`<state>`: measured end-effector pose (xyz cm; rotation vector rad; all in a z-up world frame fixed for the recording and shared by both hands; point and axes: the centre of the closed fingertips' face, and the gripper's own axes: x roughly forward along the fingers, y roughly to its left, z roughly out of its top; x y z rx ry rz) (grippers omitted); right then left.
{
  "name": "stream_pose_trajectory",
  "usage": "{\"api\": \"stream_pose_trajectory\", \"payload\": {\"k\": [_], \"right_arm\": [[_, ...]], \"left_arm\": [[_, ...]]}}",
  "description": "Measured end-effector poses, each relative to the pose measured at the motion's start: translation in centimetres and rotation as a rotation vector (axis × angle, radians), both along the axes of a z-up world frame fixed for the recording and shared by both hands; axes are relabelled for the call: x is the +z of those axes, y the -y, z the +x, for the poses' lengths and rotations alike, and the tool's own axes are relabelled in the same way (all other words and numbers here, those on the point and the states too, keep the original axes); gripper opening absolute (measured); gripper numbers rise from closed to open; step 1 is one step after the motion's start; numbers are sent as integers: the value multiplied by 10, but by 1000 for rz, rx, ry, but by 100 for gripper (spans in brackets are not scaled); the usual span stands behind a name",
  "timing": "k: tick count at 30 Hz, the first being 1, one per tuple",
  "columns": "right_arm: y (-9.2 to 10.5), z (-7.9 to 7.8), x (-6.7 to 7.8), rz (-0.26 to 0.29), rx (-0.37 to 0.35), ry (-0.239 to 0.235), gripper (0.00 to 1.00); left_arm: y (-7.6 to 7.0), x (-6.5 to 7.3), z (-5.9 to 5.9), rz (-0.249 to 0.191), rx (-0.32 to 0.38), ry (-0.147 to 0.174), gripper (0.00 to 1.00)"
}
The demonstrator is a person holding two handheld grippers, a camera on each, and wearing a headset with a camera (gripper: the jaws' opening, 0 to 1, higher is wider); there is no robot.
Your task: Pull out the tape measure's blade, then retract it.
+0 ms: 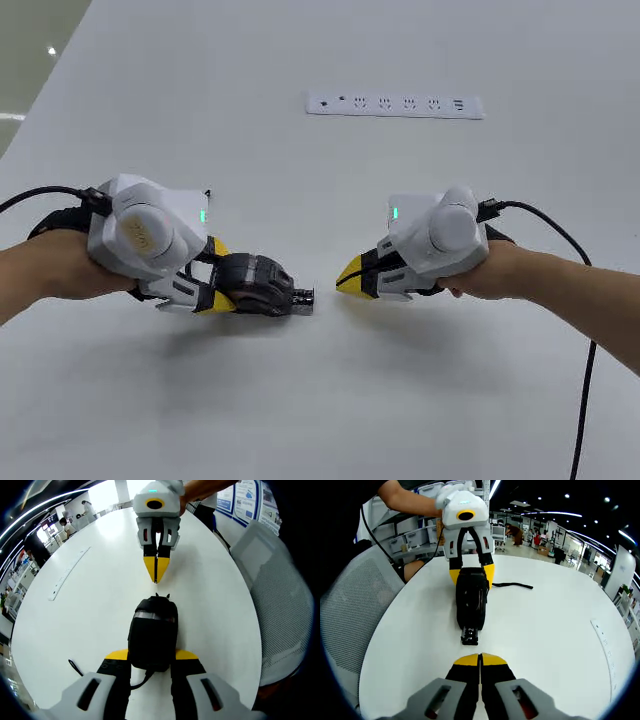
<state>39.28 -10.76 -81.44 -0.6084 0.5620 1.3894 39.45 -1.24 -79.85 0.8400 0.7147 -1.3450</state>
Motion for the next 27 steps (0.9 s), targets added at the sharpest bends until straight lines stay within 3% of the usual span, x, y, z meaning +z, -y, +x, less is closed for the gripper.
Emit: {"api": "stream_pose_trajectory", "payload": {"k": [4, 11, 21, 27], "right_arm": [[-9, 1, 6, 13, -1, 12, 0], [-5, -2, 7, 18, -6, 6, 0], [-10, -9, 5, 30, 14, -1, 16], [-17, -7, 0, 35, 16, -2, 20]], "left_arm": [[-1, 0, 0, -9, 13, -7, 25], [-1, -1, -1, -15, 21, -16, 25], [-1, -1, -1, -21, 28, -17, 25], [0, -2, -1, -23, 28, -19, 25]]}}
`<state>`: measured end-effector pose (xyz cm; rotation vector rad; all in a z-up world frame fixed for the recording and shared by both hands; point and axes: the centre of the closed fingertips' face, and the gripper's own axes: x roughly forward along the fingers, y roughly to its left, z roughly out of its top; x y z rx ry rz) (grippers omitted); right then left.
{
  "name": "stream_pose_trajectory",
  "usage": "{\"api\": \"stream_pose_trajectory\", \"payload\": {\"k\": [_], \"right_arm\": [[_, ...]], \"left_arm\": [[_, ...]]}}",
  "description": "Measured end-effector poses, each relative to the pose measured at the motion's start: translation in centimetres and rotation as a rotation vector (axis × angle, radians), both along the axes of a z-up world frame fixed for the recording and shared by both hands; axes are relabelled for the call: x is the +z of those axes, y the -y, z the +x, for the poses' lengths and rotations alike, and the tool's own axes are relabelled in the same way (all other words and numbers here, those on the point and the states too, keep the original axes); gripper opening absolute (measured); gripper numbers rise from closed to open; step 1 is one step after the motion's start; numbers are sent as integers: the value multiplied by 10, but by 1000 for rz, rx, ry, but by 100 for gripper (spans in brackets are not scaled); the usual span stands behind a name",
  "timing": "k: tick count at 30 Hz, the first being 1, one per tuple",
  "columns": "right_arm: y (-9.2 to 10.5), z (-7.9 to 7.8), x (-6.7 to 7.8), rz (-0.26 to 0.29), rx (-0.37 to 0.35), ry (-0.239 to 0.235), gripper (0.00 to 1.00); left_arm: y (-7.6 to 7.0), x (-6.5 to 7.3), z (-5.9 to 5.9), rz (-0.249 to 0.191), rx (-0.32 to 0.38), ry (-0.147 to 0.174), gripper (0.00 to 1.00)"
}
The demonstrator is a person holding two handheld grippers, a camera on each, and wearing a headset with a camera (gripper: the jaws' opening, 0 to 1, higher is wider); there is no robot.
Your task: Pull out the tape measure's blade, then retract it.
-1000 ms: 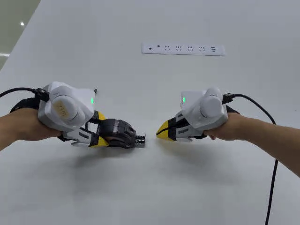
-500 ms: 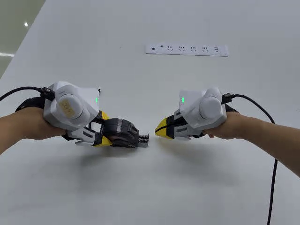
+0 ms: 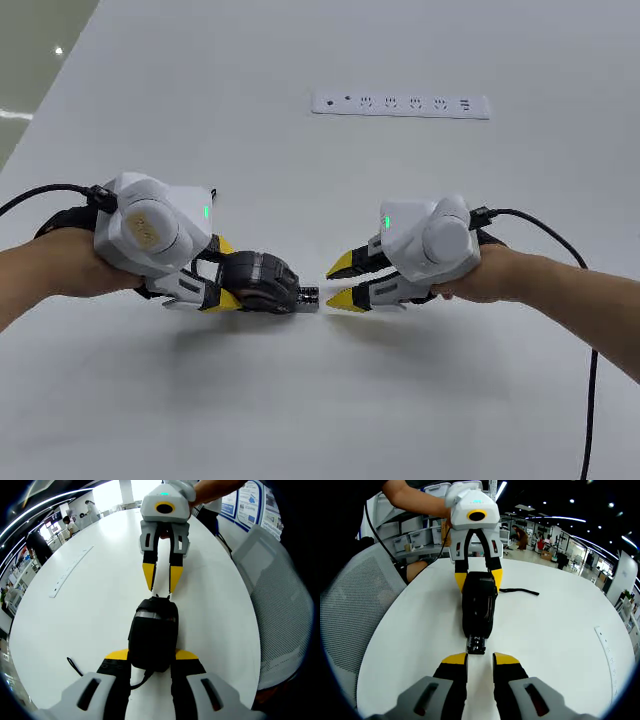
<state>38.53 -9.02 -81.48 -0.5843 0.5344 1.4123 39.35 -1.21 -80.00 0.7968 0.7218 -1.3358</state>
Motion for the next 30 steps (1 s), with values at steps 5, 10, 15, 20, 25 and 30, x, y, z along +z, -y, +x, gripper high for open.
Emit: {"api": "stream_pose_trajectory", "payload": {"k": [5, 10, 15, 20, 25, 30], "right_arm": [[-6, -1, -4, 3, 4, -11, 20], [-10, 0, -9, 4, 4, -14, 21], [-17, 4, -6, 29, -8, -10, 21], [-19, 1, -8, 9, 19, -7, 16], [-18, 0, -9, 18, 2, -12, 16], [-18, 0, -10, 18, 3, -16, 16]], "left_arm": [[-1, 0, 1, -1, 1, -1, 25], [-5, 0, 1, -2, 6, -3, 25], [-7, 0, 2, -4, 15, -4, 25], [-3, 0, 2, -9, 13, -4, 25], [-3, 0, 1, -10, 8, -5, 25], [-3, -1, 2, -11, 7, -5, 25]]}}
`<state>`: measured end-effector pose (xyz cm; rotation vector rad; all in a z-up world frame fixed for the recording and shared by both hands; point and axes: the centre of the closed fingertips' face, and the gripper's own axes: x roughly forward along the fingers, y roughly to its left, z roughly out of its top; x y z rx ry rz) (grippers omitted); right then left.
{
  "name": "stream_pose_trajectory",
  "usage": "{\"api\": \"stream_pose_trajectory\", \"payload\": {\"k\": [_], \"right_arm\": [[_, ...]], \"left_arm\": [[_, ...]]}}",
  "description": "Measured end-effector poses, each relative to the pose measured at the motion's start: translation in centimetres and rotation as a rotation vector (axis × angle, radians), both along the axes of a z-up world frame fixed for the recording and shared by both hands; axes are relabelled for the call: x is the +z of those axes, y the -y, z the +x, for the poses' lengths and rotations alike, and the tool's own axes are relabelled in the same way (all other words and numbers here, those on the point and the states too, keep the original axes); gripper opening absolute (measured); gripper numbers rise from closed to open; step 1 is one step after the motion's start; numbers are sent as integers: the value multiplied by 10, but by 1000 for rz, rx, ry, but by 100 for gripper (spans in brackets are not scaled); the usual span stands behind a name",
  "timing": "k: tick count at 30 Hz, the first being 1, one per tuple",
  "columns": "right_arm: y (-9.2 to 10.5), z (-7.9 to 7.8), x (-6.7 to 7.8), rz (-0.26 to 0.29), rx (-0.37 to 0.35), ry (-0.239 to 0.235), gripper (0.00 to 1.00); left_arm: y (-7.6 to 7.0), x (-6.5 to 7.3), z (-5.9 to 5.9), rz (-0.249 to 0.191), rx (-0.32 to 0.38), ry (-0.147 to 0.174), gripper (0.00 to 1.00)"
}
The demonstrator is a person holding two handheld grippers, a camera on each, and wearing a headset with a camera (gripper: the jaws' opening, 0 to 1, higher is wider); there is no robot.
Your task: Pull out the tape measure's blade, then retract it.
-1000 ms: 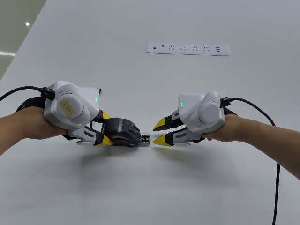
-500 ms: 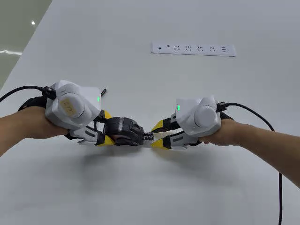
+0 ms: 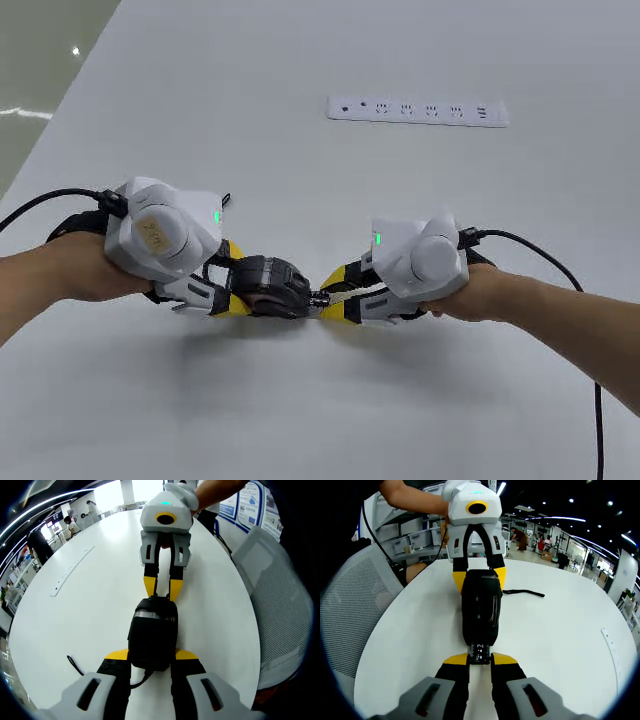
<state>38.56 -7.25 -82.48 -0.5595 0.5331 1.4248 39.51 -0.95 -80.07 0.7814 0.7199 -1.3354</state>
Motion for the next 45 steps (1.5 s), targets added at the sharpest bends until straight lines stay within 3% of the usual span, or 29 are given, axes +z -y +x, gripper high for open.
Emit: {"api": "stream_pose_trajectory", "payload": {"k": [12, 18, 24, 45], "right_arm": [[-2, 2, 0, 0, -2, -3, 16], [-1, 0, -2, -12, -8, -34, 15], [0, -1, -3, -40, 7, -19, 14], [0, 0, 1, -50, 41, 11, 13]], "left_arm": [[-1, 1, 1, 0, 8, 0, 25], [0, 1, 0, 0, 3, 2, 25], [0, 0, 0, -2, 10, -1, 25], [-3, 1, -1, 1, 21, -7, 25]]}}
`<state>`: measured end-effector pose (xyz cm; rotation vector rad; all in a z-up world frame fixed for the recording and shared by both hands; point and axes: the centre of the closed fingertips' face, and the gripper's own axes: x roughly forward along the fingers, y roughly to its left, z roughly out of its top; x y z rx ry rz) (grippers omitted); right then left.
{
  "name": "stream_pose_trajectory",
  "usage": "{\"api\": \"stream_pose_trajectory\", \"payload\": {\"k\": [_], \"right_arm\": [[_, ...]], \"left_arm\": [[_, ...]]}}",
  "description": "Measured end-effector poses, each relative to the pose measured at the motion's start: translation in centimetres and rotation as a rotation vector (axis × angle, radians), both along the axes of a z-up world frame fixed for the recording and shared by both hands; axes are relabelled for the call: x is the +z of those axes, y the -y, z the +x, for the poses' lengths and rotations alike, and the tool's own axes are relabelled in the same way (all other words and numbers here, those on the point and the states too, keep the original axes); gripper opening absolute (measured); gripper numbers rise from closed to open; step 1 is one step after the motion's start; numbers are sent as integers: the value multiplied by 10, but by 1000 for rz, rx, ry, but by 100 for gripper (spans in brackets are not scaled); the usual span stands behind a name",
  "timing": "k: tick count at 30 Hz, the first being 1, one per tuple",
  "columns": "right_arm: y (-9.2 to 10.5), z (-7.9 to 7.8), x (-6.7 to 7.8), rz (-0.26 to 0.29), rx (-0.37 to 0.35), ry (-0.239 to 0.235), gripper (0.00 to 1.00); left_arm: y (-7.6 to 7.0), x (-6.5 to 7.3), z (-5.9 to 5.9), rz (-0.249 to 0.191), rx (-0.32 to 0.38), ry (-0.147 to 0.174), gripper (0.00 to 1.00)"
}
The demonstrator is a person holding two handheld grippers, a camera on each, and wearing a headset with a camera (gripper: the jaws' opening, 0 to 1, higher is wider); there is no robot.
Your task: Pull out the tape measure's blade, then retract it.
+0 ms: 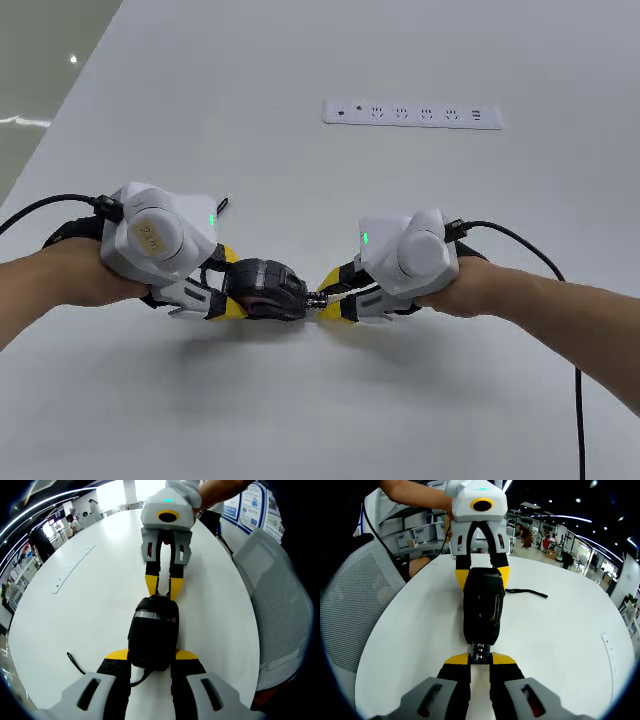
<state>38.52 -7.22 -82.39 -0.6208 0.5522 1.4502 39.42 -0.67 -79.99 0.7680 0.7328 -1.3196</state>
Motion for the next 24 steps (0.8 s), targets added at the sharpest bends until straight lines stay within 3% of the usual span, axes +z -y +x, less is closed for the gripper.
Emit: {"api": "stream_pose_trajectory", "payload": {"k": [24], "right_arm": [[11, 0, 3, -10, 7, 8, 13]], "left_arm": [[-1, -1, 1, 4, 0, -4, 25]]}}
